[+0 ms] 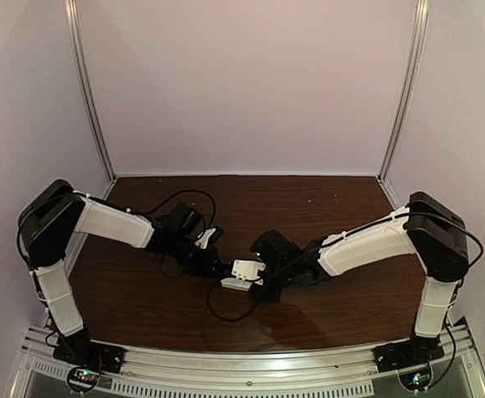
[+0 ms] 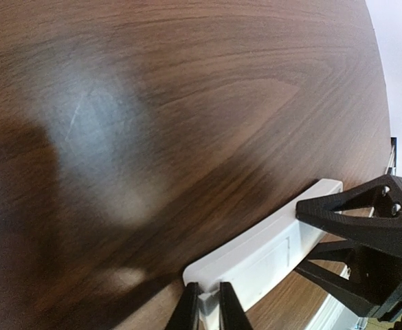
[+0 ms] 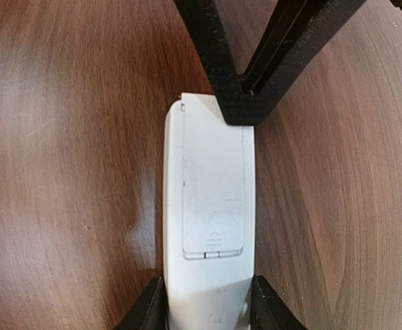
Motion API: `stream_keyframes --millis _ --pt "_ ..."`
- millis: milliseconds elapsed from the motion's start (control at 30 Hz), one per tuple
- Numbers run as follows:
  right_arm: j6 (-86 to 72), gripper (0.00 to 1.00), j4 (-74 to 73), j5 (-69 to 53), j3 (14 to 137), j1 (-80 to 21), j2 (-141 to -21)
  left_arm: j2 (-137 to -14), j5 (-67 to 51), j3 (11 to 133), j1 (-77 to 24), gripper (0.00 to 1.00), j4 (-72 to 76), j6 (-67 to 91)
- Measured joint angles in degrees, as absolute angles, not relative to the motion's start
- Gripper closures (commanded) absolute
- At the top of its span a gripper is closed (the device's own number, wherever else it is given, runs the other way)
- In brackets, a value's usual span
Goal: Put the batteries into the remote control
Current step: Press the battery cover on the remote control without the battery cover.
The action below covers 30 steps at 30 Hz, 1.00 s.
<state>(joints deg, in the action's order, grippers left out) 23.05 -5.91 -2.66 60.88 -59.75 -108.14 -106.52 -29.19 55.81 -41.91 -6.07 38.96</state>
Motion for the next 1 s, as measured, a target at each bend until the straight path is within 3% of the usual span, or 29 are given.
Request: stream_keyframes --millis 1000 --pt "20.4 1.00 -5.0 -2.5 60.4 -59.8 -108.1 -106.8 -30.7 52.0 -41.9 1.00 2.6 45.4"
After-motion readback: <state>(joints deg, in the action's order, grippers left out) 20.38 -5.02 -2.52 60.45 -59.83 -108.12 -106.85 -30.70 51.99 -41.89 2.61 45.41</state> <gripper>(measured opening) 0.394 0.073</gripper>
